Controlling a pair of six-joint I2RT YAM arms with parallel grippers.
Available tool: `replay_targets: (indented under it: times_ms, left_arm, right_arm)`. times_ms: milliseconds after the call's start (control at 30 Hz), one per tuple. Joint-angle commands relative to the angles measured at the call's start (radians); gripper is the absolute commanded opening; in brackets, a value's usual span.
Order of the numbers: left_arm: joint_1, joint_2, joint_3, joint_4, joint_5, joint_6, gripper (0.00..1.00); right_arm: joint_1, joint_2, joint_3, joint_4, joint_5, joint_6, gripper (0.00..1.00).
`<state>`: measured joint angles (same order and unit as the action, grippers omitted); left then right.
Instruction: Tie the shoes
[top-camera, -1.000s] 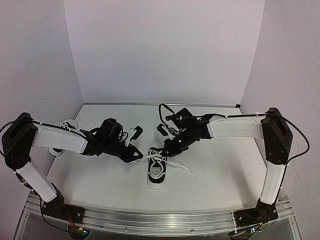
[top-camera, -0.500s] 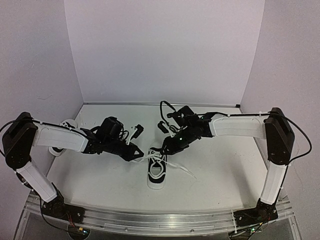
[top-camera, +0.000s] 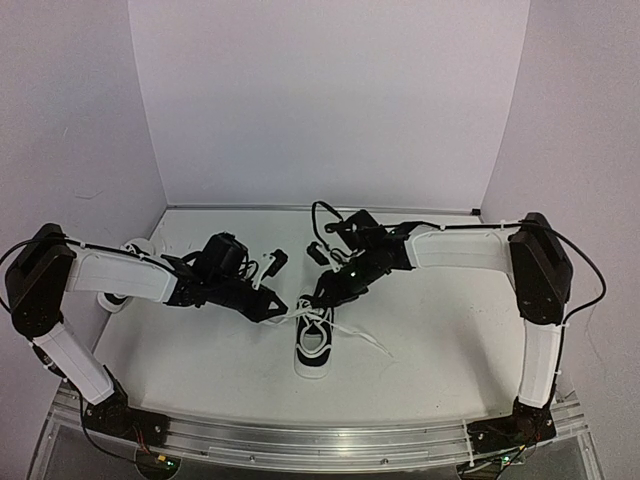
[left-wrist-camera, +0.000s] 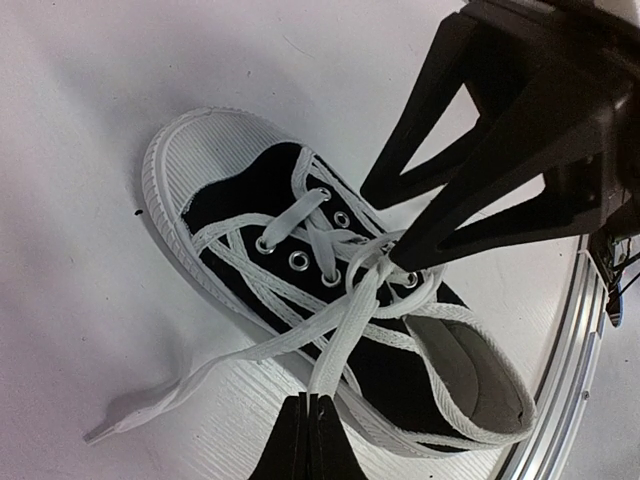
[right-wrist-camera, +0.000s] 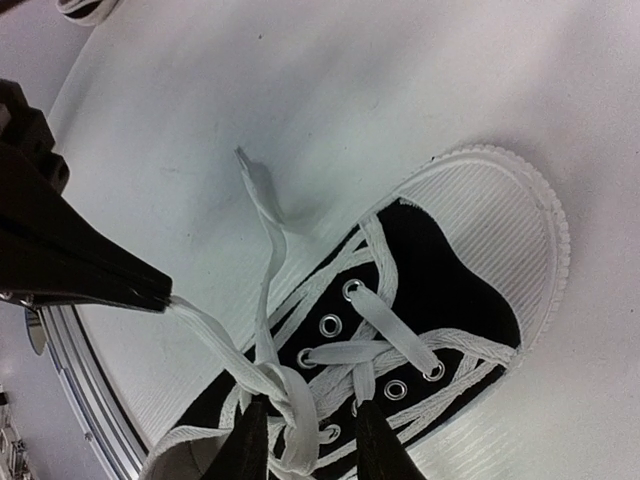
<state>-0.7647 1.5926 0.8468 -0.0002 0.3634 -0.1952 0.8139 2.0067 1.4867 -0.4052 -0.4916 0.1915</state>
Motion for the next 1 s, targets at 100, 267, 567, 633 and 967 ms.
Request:
replay_targets:
  times_ms: [100, 267, 567, 633, 967]
  left_arm:
    - [0.005, 0.004, 0.043, 0.008, -0.006, 0.017, 0.0]
    - [0.005, 0.005, 0.04, 0.009, -0.018, 0.017, 0.0]
    - [0.004, 0.001, 0.04, 0.006, -0.019, 0.019, 0.0]
    - [0.004, -0.001, 0.04, 0.006, -0.021, 0.02, 0.0]
    - [0.004, 0.001, 0.038, 0.006, -0.036, 0.025, 0.0]
  right_arm:
    - [-0.002, 0.01, 0.046, -0.039, -0.047, -0.039, 0.06]
    - [-0.003, -0.017, 0.049, -0.041, -0.03, -0.036, 0.0]
    - [-0.009, -0.029, 0.033, -0.052, 0.002, -0.034, 0.26]
    - [-0.009, -0.032, 0.027, -0.053, 0.001, -0.035, 0.2]
    - [-0.014, -0.077, 0.04, -0.055, 0.026, -0.031, 0.0]
